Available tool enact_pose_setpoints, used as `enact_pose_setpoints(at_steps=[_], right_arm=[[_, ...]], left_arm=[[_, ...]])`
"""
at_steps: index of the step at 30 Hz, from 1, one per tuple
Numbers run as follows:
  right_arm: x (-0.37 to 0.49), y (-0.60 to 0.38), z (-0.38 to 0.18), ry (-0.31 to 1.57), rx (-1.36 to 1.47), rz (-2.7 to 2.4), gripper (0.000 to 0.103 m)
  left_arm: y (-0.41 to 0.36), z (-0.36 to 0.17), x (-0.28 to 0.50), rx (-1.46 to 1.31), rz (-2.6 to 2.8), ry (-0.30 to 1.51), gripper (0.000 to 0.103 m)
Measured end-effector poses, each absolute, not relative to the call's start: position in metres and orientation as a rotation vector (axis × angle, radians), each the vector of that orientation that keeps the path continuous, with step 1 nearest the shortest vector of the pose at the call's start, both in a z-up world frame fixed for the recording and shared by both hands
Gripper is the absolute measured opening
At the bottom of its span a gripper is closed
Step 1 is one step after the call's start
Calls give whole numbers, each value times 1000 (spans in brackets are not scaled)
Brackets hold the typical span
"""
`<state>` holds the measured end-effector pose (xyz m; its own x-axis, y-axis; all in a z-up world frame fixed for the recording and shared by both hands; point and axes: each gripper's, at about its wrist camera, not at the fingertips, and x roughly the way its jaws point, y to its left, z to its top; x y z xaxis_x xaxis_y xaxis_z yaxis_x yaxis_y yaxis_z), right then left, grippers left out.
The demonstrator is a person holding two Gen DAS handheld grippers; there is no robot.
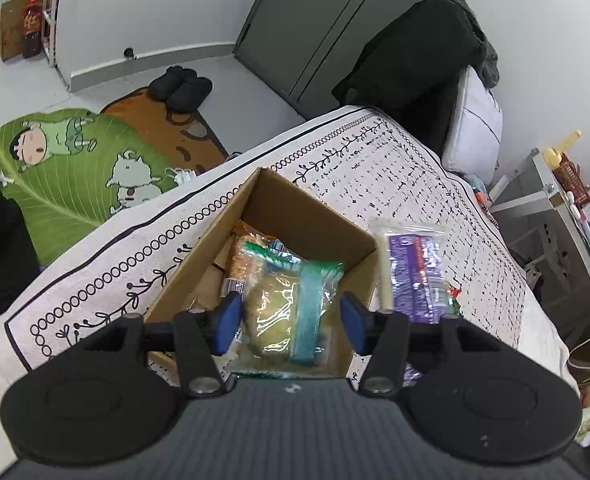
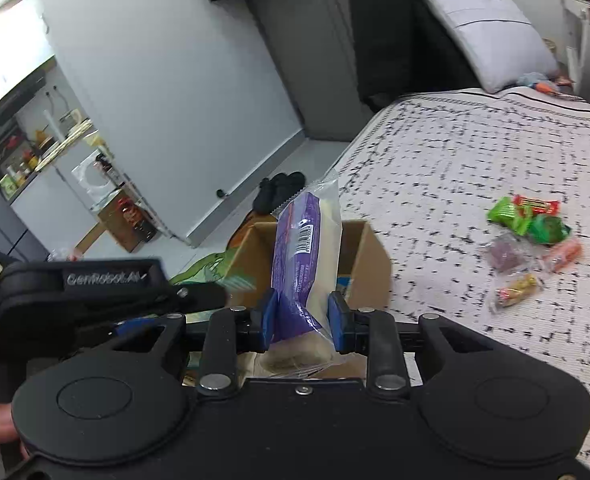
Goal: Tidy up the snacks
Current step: 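Carry both snacks over the cardboard box and open both tools to drop them, then move both tools back over the remaining candies on the bed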
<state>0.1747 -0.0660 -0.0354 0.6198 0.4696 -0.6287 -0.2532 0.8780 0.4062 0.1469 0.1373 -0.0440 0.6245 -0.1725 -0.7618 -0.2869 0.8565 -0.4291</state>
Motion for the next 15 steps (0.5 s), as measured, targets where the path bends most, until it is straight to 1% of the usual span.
enact_pose_setpoints(at_steps=[5, 6, 7, 9, 10, 11, 15], right_arm=[[176, -59, -40, 809, 292, 441, 28], [176, -58, -41, 812, 292, 449, 29], [176, -56, -41, 817, 293, 466, 31], [174, -55, -40, 815, 286, 489, 38], [173, -54, -38, 811, 280, 489, 50], [171, -56, -36, 800, 275, 482, 56], [168, -66, -35, 794, 261, 463, 57]], left_arm=[[139, -43, 148, -525, 98, 920, 70], [140, -42, 147, -523, 103, 919, 74], [140, -43, 146, -527, 106, 921, 77], [141, -44, 145, -534, 118, 932, 79], [141, -45, 144, -534, 126, 940, 80], [142, -45, 144, -535, 132, 946, 80], [139, -46, 143, -535, 138, 954, 80]])
